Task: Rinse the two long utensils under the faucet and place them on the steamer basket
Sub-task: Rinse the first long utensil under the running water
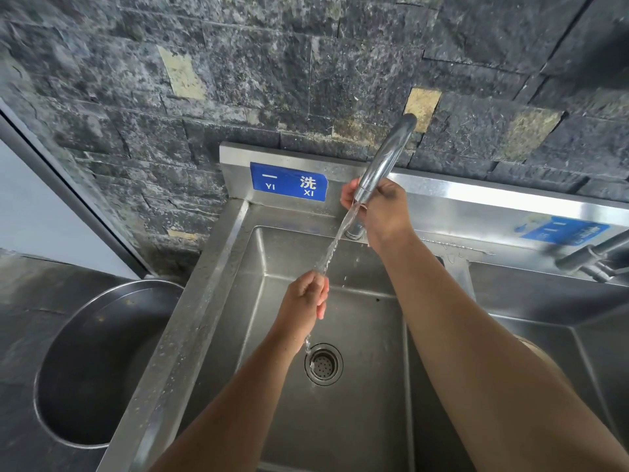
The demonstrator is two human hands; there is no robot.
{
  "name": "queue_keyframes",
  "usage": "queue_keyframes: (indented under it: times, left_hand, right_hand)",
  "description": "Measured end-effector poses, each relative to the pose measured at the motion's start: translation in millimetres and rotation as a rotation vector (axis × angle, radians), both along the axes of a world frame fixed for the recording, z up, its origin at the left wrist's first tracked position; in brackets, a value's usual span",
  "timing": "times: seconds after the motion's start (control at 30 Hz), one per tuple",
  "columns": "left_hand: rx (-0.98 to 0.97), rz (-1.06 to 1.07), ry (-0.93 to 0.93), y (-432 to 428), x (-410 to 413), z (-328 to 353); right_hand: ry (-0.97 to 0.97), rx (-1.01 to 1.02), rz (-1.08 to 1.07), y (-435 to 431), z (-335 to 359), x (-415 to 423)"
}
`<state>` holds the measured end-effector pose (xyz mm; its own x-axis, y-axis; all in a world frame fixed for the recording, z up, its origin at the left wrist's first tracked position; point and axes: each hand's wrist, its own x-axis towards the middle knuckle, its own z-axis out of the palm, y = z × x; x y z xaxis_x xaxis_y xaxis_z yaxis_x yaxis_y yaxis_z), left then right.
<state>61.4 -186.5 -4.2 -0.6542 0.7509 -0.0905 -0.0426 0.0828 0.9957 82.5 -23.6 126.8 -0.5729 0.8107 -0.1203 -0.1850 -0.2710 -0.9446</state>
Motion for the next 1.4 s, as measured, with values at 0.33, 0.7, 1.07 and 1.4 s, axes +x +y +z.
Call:
queue_keyframes:
  times: [0.33,0.7,1.07,1.4]
  left_hand:
    - [0.016,-0.107,-0.211,-12,-2,6]
    - [0.098,-0.216,-0.511,-10,-16,37]
    - [-0.064,0.103,-0.407,-22,12,35]
    - [-0.235,0.106,-0.219,-26,30,24]
  right_hand:
    - [0.199,-0.283,0.068,1,-5,0]
    - [0.139,-0.382,0.213,-37,-42,-8]
    - [-0.196,-0.001,0.181,-78,-74,14]
    - [-0.330,0.098,0.129,-73,-98,49]
